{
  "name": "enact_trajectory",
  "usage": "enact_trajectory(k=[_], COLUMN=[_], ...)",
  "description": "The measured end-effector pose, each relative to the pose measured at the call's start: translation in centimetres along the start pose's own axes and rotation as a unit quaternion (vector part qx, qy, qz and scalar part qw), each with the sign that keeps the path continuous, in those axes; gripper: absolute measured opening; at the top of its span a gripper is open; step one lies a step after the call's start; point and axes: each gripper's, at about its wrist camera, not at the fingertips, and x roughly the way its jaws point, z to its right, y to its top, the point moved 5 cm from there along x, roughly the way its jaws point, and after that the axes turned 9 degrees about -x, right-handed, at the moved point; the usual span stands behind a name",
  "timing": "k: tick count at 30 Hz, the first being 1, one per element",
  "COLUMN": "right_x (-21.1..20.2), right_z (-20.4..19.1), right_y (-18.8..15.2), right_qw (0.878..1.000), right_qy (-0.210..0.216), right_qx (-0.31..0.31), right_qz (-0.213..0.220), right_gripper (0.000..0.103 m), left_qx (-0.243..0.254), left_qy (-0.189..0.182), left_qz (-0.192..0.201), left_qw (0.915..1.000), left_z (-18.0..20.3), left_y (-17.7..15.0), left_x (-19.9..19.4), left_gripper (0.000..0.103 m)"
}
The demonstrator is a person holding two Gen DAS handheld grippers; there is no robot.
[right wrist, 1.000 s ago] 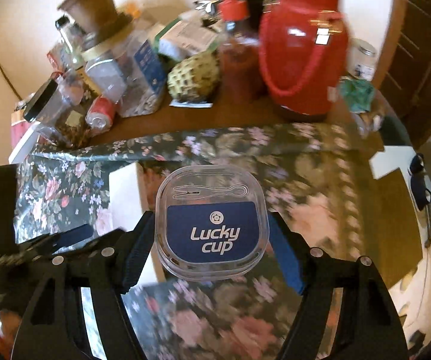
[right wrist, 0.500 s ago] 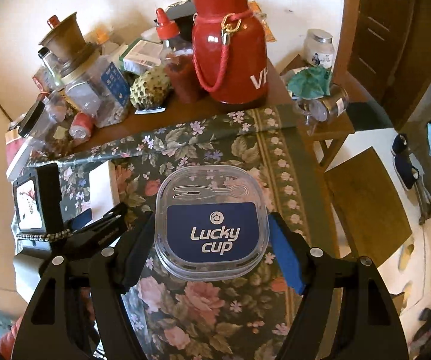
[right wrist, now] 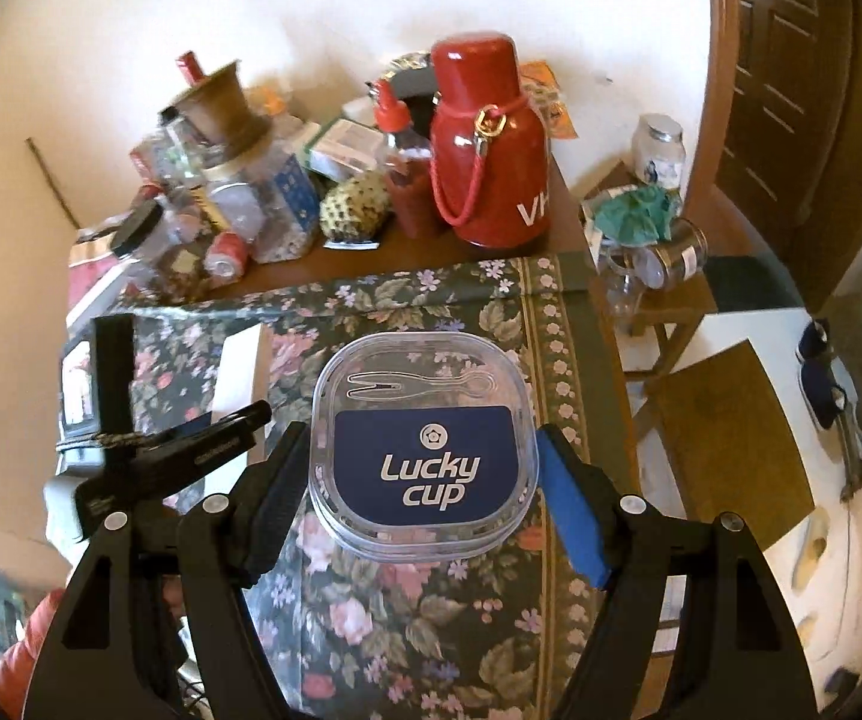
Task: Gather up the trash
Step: 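Close the left tool on the white box while the right tool closes on the Lucky cup container, then carry the white box in the left tool while the right tool carries the Lucky cup to the bucket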
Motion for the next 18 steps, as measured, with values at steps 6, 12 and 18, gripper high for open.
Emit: enact_trajectory(k=[6, 12, 18], right_x=[-2.9, -6.9, -11.4], right_z=[-0.1, -1.3, -3.8], right_y=[-0.5, -1.0, -1.9], right_qw=[0.999, 0.996, 0.993], right_qy=[0.024, 0.032, 0.032], right_qx=[-0.028, -0.048, -0.045], right_qz=[0.024, 0.063, 0.107], right_gripper=[0.072, 0.072, 0.072], left_qx=[0.002, 0.020, 0.032], left_qy=[-0.018, -0.024, -0.067], left_qz=[0.085, 0.153, 0.192], left_qw=[0.9962, 0.9877, 0.9785], left_z=[1.6, 1.9, 1.0], left_y=[-1.9, -3.3, -4.9], left_x=[-9.3, -17.0, -23.5], left_gripper=[0.051, 0.051, 0.051])
